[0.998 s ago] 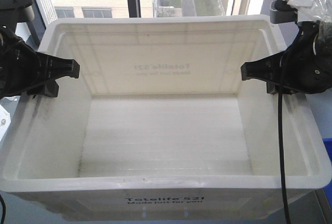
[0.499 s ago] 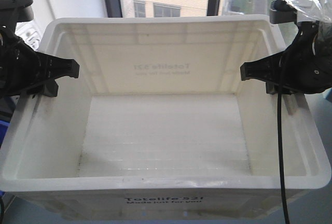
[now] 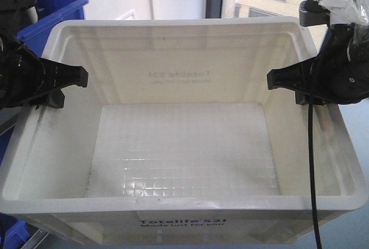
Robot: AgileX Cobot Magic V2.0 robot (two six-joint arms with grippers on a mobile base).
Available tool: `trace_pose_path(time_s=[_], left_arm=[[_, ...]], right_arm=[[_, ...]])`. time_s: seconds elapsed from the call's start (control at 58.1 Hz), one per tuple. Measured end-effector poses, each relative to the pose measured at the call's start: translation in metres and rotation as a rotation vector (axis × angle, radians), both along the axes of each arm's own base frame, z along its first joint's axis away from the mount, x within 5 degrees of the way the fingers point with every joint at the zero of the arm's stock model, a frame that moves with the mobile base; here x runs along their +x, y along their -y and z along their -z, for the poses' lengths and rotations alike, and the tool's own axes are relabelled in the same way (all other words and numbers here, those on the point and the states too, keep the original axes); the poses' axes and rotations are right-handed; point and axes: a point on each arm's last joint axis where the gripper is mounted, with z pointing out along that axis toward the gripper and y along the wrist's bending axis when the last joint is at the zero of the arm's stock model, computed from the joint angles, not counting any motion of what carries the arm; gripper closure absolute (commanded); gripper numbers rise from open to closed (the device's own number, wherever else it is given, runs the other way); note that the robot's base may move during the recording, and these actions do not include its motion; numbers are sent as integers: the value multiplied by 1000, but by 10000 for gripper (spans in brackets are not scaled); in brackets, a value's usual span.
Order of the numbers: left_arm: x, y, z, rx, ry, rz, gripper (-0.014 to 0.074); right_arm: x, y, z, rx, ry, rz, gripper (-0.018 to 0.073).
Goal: Move bin from left to right shelf
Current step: 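Hold the tote while the base drives to the other shelf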
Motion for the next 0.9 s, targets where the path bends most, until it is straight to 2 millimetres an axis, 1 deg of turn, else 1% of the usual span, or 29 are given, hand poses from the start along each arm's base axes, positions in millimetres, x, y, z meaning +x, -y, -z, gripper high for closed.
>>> trace_pose_path(time_s=[0.895], left_arm=[[0,0,0,1,-2,0,603]], right_arm=[[0,0,0,2,-1,0,557]])
